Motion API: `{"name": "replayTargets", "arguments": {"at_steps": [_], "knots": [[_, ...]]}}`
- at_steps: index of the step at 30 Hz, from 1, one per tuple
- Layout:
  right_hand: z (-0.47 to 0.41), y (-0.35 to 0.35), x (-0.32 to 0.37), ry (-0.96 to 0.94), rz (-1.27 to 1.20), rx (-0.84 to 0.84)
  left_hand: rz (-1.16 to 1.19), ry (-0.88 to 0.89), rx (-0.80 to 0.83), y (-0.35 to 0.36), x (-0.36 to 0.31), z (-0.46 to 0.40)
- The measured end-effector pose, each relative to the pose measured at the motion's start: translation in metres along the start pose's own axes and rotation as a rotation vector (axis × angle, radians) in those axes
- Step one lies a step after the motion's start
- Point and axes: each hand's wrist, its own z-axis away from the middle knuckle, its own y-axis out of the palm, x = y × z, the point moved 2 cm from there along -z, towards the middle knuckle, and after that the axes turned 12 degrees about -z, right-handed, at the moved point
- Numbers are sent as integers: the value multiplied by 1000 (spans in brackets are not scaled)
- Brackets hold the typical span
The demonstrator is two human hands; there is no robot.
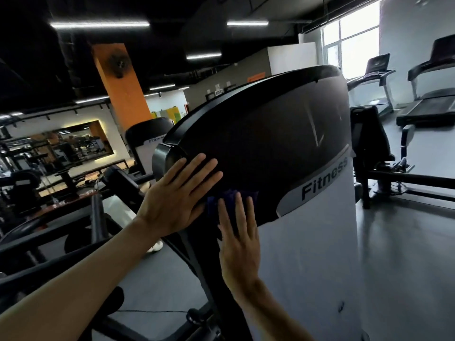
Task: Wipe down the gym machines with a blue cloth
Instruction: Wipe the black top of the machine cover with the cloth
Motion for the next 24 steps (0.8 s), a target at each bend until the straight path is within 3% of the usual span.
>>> {"name": "replayTargets", "arguments": {"at_steps": [2,6,8,10,13,15,20,22,24], "knots": [[-11,-14,-26,-51,97,24,33,-143,-15,-5,8,-4],[-52,-26,-50,398,34,-186,195,-389,-38,0,16,-17],[-57,-17,-30,470,-38,-250,248,-415,-57,5,15,-18],[-44,1,-5,326,-19,-195,261,-412,-72,10,15,-16],[-28,12,8,-113,111,36,276,-389,-106,9,18,-15],[-48,0,-10,-185,166,44,293,-392,-121,10,19,-15],[-121,-31,-43,489,-36,-357,283,-412,-128,7,16,-13],[-115,-18,-21,385,10,-362,272,-423,-104,6,15,-14],[-88,1,7,14,87,-184,257,-448,-94,6,16,-15]]}}
